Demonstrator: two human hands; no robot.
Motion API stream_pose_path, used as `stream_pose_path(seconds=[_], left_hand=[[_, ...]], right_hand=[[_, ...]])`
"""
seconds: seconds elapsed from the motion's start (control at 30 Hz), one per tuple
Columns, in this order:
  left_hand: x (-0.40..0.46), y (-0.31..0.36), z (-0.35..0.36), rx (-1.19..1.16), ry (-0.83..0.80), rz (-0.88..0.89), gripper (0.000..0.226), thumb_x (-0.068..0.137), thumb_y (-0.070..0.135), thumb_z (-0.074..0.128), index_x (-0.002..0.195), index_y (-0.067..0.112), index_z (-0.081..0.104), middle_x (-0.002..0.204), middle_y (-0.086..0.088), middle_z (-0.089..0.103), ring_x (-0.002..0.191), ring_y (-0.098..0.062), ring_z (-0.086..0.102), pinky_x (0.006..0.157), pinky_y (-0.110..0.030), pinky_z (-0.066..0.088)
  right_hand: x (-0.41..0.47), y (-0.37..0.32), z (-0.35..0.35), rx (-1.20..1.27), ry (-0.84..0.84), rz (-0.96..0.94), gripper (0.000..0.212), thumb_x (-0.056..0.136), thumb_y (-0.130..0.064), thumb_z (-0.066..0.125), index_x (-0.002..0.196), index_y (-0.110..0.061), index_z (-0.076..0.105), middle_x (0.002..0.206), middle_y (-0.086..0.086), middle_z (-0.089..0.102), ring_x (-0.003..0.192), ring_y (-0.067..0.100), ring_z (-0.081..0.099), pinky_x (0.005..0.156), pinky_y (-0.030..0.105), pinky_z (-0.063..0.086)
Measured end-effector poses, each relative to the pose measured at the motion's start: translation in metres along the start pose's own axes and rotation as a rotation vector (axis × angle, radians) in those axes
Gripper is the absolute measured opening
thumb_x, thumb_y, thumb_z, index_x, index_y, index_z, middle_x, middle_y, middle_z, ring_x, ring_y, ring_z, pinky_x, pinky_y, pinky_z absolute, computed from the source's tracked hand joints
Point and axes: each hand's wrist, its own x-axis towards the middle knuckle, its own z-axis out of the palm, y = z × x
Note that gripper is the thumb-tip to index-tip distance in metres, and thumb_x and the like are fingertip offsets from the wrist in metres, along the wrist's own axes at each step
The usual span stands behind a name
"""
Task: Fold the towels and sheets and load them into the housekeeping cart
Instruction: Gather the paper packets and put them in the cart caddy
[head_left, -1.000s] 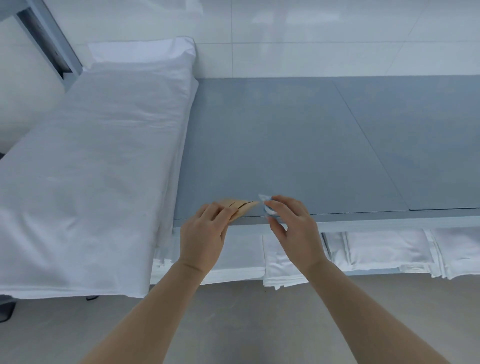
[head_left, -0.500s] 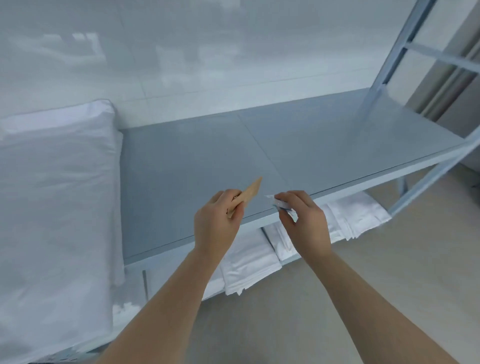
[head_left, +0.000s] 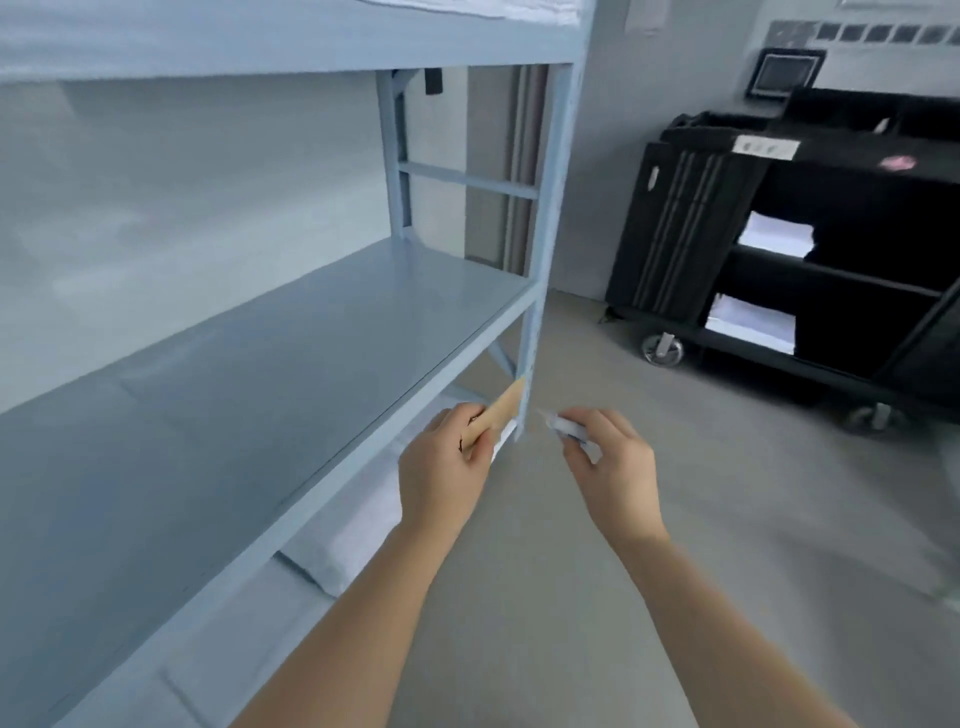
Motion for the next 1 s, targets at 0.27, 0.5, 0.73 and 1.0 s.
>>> stream_pose_path(seconds=[0.27, 0.5, 0.73, 1.0], left_hand=[[0.082, 0.114, 0.181, -0.112, -0.136, 0.103, 0.006, 0.087, 0.022, 0.066, 0.091, 0.017, 0.064, 0.071, 0.007, 0.057, 0.063, -0.018, 0.05, 0.053, -0.03, 0.039], [0.139, 0.182, 0.301, -0.188, -0.2, 0.157, 0.01, 0.085, 0.011, 0.067, 0.094, 0.014, 0.066, 0.069, 0.007, 0.055, 0.059, -0.012, 0.046, 0.051, -0.016, 0.033], [0.203, 0.201, 0.414, -0.297, -0.276, 0.147, 0.013, 0.087, 0.011, 0.064, 0.1, 0.012, 0.065, 0.08, -0.002, 0.064, 0.07, -0.024, 0.056, 0.06, -0.045, 0.048], [0.337, 0.205, 0.545, -0.304, -0.238, 0.226, 0.008, 0.085, 0.013, 0.065, 0.093, 0.012, 0.066, 0.08, 0.001, 0.065, 0.073, -0.023, 0.057, 0.06, -0.043, 0.047]], right_hand=[[0.088, 0.144, -0.118, -0.035, 0.125, 0.137, 0.016, 0.087, -0.017, 0.069, 0.102, -0.018, 0.068, 0.089, -0.013, 0.057, 0.08, -0.004, 0.053, 0.07, 0.006, 0.037], [0.149, 0.235, -0.185, -0.093, 0.195, 0.217, 0.014, 0.089, -0.019, 0.067, 0.102, -0.02, 0.069, 0.095, -0.009, 0.06, 0.082, 0.003, 0.053, 0.07, 0.007, 0.038], [0.219, 0.318, -0.207, -0.137, 0.236, 0.262, 0.016, 0.088, -0.019, 0.067, 0.103, -0.019, 0.071, 0.1, -0.009, 0.062, 0.086, 0.005, 0.057, 0.075, 0.014, 0.044], [0.37, 0.429, -0.204, -0.158, 0.27, 0.233, 0.022, 0.086, -0.014, 0.069, 0.107, -0.021, 0.072, 0.102, -0.009, 0.062, 0.093, 0.008, 0.058, 0.079, 0.023, 0.049]])
